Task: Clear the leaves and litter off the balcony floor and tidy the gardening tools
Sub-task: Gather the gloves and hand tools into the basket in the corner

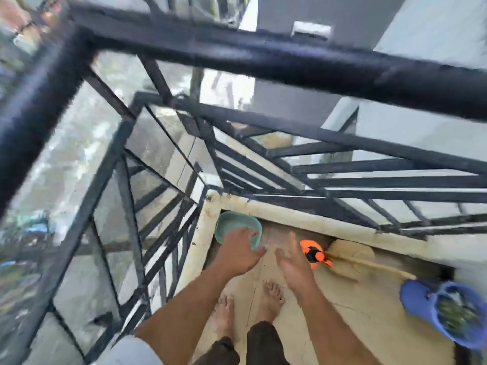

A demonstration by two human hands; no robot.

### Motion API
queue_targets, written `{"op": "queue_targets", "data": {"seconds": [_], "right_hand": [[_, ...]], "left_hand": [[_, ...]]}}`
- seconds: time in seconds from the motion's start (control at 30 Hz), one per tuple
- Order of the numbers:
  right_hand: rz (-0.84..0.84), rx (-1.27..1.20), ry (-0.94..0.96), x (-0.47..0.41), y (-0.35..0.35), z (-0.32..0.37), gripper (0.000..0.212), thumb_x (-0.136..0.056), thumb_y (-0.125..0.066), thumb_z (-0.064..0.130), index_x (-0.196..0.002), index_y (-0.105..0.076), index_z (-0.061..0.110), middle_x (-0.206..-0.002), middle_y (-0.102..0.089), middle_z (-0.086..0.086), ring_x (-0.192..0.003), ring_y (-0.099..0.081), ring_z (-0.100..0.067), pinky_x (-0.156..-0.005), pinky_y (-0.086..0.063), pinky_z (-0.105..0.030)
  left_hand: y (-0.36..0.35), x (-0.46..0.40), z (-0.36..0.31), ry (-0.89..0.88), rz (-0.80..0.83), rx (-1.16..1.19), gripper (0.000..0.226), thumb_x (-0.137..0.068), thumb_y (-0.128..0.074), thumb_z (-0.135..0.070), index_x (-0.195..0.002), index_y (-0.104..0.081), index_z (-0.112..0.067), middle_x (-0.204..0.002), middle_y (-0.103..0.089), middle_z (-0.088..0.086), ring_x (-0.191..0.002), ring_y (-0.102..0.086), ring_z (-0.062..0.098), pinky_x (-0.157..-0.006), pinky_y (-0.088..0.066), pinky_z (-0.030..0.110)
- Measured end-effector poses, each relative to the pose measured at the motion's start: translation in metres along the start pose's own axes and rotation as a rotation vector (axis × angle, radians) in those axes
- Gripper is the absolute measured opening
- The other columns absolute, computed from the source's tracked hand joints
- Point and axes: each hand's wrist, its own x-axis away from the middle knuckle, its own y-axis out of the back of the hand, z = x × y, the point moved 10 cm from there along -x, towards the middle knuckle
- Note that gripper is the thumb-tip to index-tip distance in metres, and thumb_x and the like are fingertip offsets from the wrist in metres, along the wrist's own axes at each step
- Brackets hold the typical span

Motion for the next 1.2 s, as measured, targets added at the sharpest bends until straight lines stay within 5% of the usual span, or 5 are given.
{"op": "queue_targets", "data": {"seconds": [0.3,0.5,0.63,0.83,1.2], "right_hand": [[-0.196,-0.076,0.062,0.167,0.088,0.014,0.086,-0.092,-0.058,0.060,-0.164,-0.025,0.027,-0.154,-0.048,0.003,-0.142,-0.048,-0.019,-0.119,-0.039,-0.044],[-0.352,-0.285,-0.007,0.249,0.139,-0.052,0.047,-0.093,-0.063,0.049,-0.138,-0.050,0.039,-0.124,-0.067,0.009,-0.111,-0.063,-0.017,-0.101,-0.049,-0.040],[-0.408,-0.407,-0.105,0.296,0.166,-0.143,0.087,-0.084,-0.056,0.064,-0.162,-0.030,0.034,-0.158,-0.050,0.001,-0.139,-0.054,-0.021,-0.116,-0.043,-0.043],[-0.576,-0.603,-0.298,0.409,0.195,-0.286,0.074,-0.101,-0.055,0.053,-0.165,-0.026,0.029,-0.164,-0.042,-0.001,-0.145,-0.048,-0.017,-0.119,-0.037,-0.034],[-1.030,-1.169,-0.596,0.571,0.150,-0.471,0.054,-0.107,-0.043,0.028,-0.160,-0.036,0.034,-0.150,-0.053,-0.002,-0.112,-0.062,-0.020,-0.087,-0.055,-0.032]], "left_hand": [[0.024,0.135,-0.126,-0.264,-0.004,-0.031,0.074,-0.095,-0.057,-0.069,-0.138,-0.066,-0.010,-0.143,-0.065,0.015,-0.135,-0.057,0.032,-0.111,-0.042,0.040],[-0.037,0.188,-0.198,-0.423,0.108,-0.237,0.078,-0.087,-0.048,-0.072,-0.132,-0.070,-0.011,-0.135,-0.069,0.016,-0.130,-0.060,0.035,-0.107,-0.044,0.043],[-0.105,0.211,-0.245,-0.507,0.247,-0.397,0.060,-0.093,-0.052,-0.074,-0.109,-0.073,-0.020,-0.110,-0.075,0.007,-0.112,-0.067,0.033,-0.093,-0.051,0.040],[-0.249,0.284,-0.324,-0.711,0.443,-0.602,0.084,-0.094,-0.054,-0.080,-0.153,-0.056,-0.020,-0.158,-0.054,0.006,-0.145,-0.050,0.028,-0.118,-0.037,0.036],[-0.482,0.415,-0.355,-0.942,0.846,-0.998,0.085,-0.092,-0.054,-0.082,-0.157,-0.049,-0.027,-0.161,-0.051,0.004,-0.145,-0.051,0.026,-0.121,-0.038,0.040]]}}
